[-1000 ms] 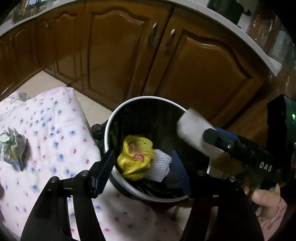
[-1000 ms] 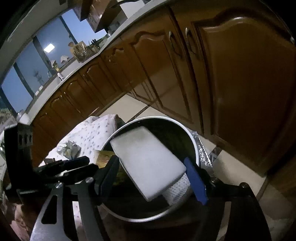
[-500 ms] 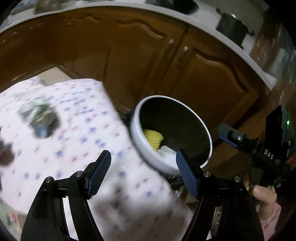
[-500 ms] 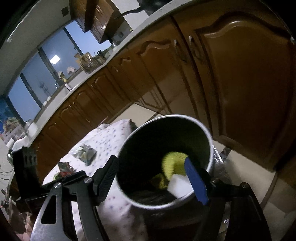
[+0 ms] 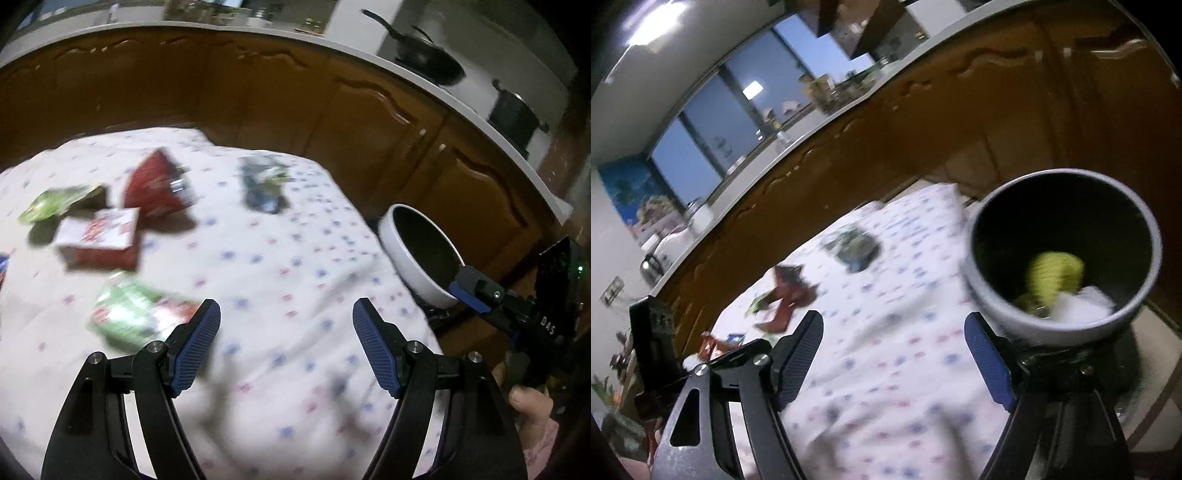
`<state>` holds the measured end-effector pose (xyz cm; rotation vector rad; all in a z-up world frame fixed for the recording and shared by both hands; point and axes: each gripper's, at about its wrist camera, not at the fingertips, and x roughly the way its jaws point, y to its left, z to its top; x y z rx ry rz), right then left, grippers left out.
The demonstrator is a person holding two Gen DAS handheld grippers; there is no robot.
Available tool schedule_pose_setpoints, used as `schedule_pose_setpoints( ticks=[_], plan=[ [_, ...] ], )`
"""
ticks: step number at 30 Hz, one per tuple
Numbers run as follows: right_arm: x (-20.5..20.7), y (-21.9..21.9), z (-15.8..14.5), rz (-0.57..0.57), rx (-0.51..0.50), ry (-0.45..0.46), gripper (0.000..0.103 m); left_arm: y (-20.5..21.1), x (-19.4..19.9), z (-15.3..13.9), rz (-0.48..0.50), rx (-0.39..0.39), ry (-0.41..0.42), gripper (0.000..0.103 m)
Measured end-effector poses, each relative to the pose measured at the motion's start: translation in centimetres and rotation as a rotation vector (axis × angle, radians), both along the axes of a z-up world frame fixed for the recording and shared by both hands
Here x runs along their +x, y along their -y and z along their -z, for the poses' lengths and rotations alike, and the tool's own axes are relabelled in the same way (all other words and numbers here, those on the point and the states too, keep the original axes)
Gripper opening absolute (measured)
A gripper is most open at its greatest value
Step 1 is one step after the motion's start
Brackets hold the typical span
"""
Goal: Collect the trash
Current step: 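Grasp the orange candy bag with the left tool while the right tool grasps the green milk carton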
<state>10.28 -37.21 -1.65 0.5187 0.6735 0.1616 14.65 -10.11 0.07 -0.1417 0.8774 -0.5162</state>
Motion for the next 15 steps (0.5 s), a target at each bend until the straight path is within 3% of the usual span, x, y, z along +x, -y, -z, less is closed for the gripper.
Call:
schedule_pose_setpoints(
  ticks=[11, 15],
  plan=[
    [2.5, -10.5, 0.5, -0.252, -0.048, -0.014, 0.081, -10.3, -1.3, -0.1, -0.159, 0.042, 0.019, 0.076],
    [3.6, -13.9, 0.6, -0.34, -0.121, -0.015, 0.081, -14.8, -0.9, -0.2, -0.253, 0.053, 0.015, 0.077]
  ],
)
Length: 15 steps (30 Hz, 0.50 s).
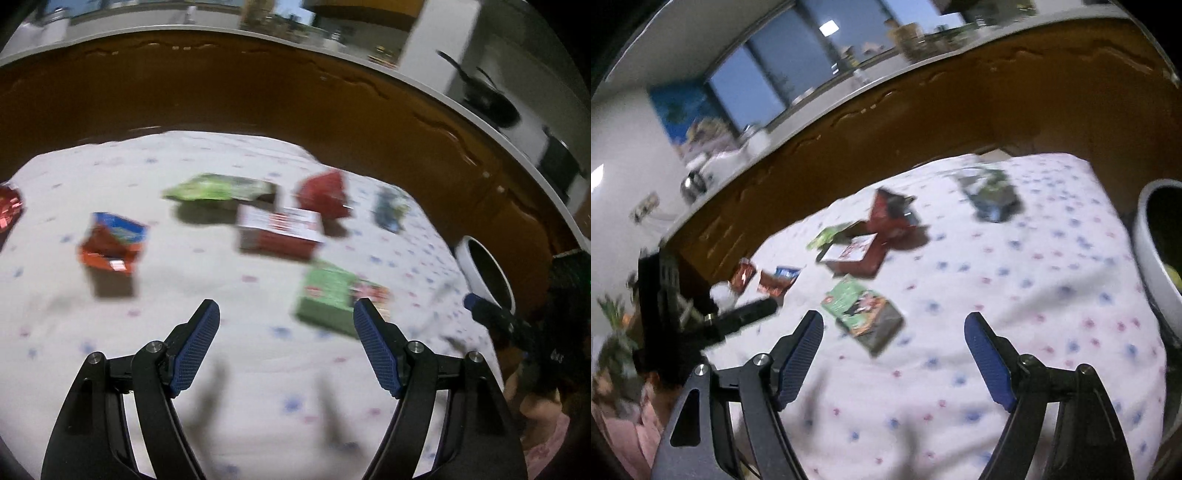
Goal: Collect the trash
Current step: 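Grasp the orange candy bag with the left tool while the right tool grasps the green milk carton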
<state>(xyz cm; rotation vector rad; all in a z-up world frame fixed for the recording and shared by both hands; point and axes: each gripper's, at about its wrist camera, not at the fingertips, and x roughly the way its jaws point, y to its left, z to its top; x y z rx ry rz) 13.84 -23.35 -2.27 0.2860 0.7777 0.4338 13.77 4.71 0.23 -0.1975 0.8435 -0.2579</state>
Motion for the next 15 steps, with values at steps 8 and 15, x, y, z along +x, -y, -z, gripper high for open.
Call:
schedule_pose_setpoints(
  ticks=[8, 15],
  plan=[
    [3.1, -5.5, 1.1, -0.155, -0.192, -0.001, 0.081, -8.1, 2.9, 0.8, -0.221, -0.02, -0.045, 0.08],
    [5.3, -9.1, 2.4, -0.245, -0.305, -0.003, 0.081, -11.4, 7.3, 3.0, -0.304, 0.034, -0.095, 0.081]
  ],
)
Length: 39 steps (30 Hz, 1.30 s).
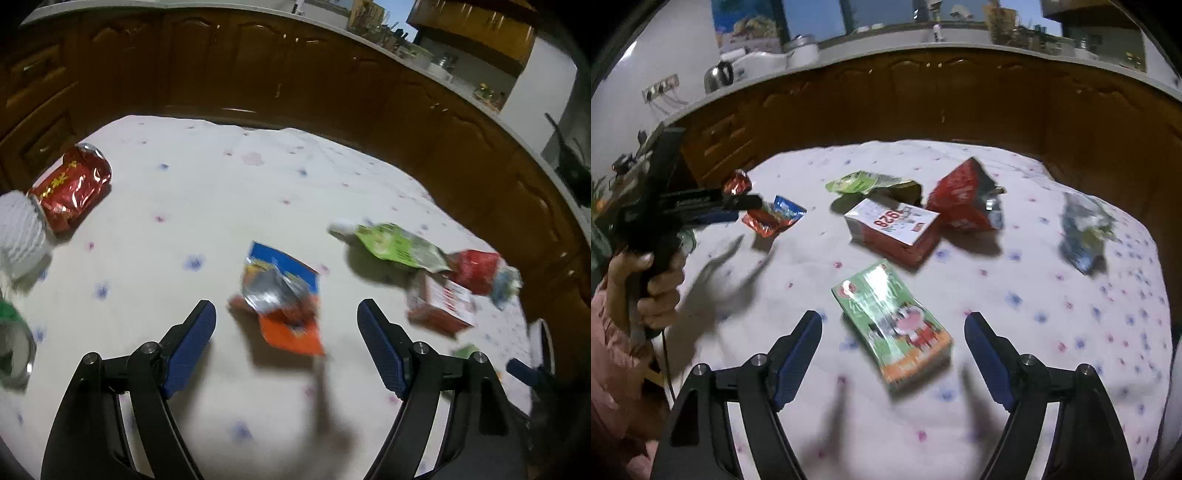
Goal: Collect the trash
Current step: 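Grasp the orange candy bag with the left tool while the right tool grasps the green milk carton, then carry the candy bag and milk carton over the black bin and release both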
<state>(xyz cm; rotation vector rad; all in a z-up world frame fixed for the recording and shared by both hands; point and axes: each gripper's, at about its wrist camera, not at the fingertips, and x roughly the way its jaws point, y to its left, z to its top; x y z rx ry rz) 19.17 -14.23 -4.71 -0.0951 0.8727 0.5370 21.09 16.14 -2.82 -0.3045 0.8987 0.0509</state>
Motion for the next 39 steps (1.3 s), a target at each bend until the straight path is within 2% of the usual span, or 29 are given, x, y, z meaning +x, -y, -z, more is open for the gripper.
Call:
schedule_pose_setpoints(
  ticks=[3, 5, 6, 7, 9, 10, 12, 16, 26, 39],
  plan=[
    [0.8, -0.9, 0.9, 0.002, -0.04, -0.012, 0.079, 0.0, 1.4, 1.5, 0.015, 0.018, -0.031, 0.08],
    [1.2, -1.1, 1.5, 0.008, -0.058, -0.025, 0.075, 0.1, 1.8, 2.5, 0.027, 0.022, -0.057, 0.057],
    [1.2, -1.2, 1.7, 0.011, -0.063, -0.028, 0.069, 0.2, 1.7, 2.7, 0.04, 0.009, -0.056, 0.055],
    [1.2, -1.1, 1.7, 0.016, -0.059, -0.023, 0.069, 0.3, 1.7, 2.7, 0.048, 0.002, -0.049, 0.047],
    [0.8, -0.8, 1.6, 0.023, -0.038, -0.017, 0.055, 0.6, 1.2, 2.3, 0.061, 0.008, -0.023, 0.04],
    [0.6, -0.7, 1.5, 0.025, -0.027, -0.019, 0.052, 0.8, 0.9, 2.0, 0.073, -0.002, -0.011, 0.035],
    [0.2, -0.3, 1.3, 0.032, -0.01, -0.021, 0.046, 1.2, 0.3, 1.5, 0.088, -0.011, 0.003, 0.034],
    [-0.9, 0.8, 1.2, 0.046, 0.028, -0.03, 0.046, 3.4, -1.2, 0.2, 0.152, -0.001, 0.039, 0.031],
    [-4.2, 5.4, -0.3, 0.152, 0.13, -0.014, 0.045, 10.6, -4.9, -2.2, 0.357, -0.042, 0.07, 0.031],
    [-9.2, 16.8, -1.7, 0.431, 0.197, 0.039, 0.045, 22.1, -6.3, -2.4, 0.615, -0.065, 0.042, 0.031]
  ],
)
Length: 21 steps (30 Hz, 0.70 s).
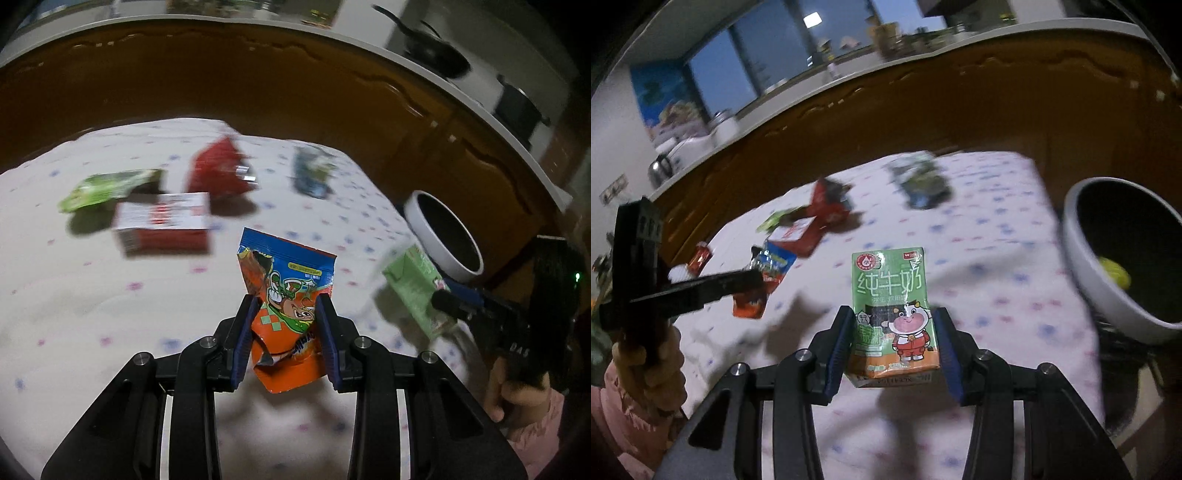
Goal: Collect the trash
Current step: 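Carry the candy bag and milk carton over the black bin and release both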
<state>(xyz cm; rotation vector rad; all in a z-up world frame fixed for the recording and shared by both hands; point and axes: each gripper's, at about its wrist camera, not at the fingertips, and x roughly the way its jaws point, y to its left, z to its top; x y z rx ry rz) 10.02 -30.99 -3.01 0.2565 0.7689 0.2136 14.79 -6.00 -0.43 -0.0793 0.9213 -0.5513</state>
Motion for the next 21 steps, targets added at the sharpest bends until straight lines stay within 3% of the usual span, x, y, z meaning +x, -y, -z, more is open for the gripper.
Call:
schedule_pose_setpoints(
  ticks=[11, 21],
  plan=[
    [-2.9, 9.4, -2.7, 0.214, 0.017, 0.064, 0.045, 9.9, 0.1, -1.6, 0.195, 0.012, 0.041, 0.031],
    [-2.6, 14.3, -3.4, 0.321, 0.007, 0.076, 0.045, 18.4, 1.3, -2.7, 0.306, 0.027, 0.053, 0.031]
  ],
)
